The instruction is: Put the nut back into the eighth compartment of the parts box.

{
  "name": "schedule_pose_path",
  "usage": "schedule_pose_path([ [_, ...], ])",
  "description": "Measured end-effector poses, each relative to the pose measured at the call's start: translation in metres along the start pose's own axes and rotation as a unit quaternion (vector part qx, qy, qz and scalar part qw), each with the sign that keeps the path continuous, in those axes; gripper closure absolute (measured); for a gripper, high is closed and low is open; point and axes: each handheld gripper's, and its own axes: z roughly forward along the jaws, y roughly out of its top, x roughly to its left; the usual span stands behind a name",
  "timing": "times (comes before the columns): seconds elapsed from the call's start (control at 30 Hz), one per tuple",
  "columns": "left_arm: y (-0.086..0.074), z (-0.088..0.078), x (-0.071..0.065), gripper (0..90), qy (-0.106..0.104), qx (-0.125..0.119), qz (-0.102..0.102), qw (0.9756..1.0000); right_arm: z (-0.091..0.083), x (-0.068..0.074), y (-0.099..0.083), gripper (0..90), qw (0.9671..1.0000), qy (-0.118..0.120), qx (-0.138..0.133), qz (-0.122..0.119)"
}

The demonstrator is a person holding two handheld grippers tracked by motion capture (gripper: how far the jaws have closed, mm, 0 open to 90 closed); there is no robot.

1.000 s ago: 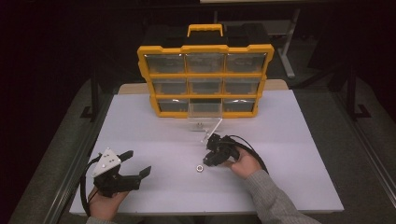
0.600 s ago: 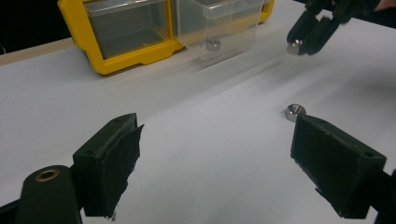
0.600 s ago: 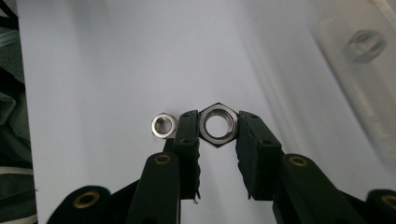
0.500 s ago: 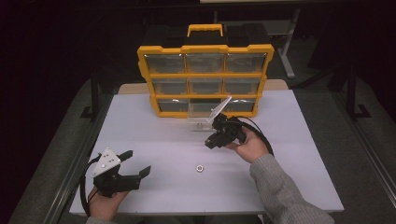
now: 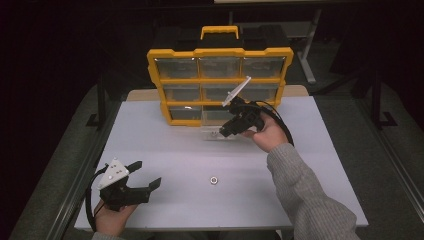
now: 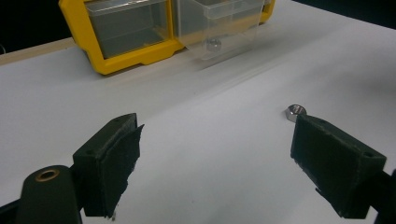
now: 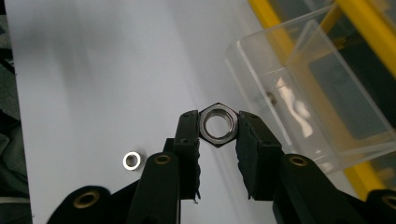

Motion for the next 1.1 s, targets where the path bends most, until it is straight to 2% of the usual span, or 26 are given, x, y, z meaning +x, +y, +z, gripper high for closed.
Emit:
schedule_pose_path([
  [0.1,0.000,0.000,0.000,15.4,0.001,0.002,-0.001,1.0000,-0.005,-0.007,0.009,69.1,1.0000,-0.007,0.005,0.003],
  [0.33,0.000,0.000,0.000,15.4,-0.001,0.003,0.001,1.0000,-0.018,-0.021,0.029,69.1,0.9996,-0.024,-0.003,0.016],
  [0.43,0.000,-0.001,0.001,15.4,-0.001,0.006,-0.001,1.0000,-0.020,-0.026,0.036,69.1,0.9991,-0.029,-0.002,0.031],
  [0.53,0.000,-0.002,0.002,15.4,-0.001,0.003,0.001,1.0000,-0.017,-0.029,0.037,69.1,0.9988,-0.038,-0.001,0.030],
  [0.7,0.000,-0.002,0.002,15.4,0.000,0.003,-0.006,1.0000,-0.006,-0.039,0.035,69.1,0.9976,-0.052,0.013,0.043],
  [0.87,0.000,-0.002,0.002,15.4,-0.002,0.006,0.001,1.0000,0.002,-0.044,0.031,69.0,0.9970,-0.049,0.010,0.059],
  [0.97,0.000,-0.001,0.001,15.4,-0.002,0.005,-0.003,1.0000,0.014,-0.049,0.026,69.0,0.9963,-0.050,0.019,0.067],
  [1.1,0.000,-0.002,0.001,15.5,-0.002,0.003,-0.004,1.0000,0.020,-0.052,0.024,69.0,0.9957,-0.052,0.026,0.073],
])
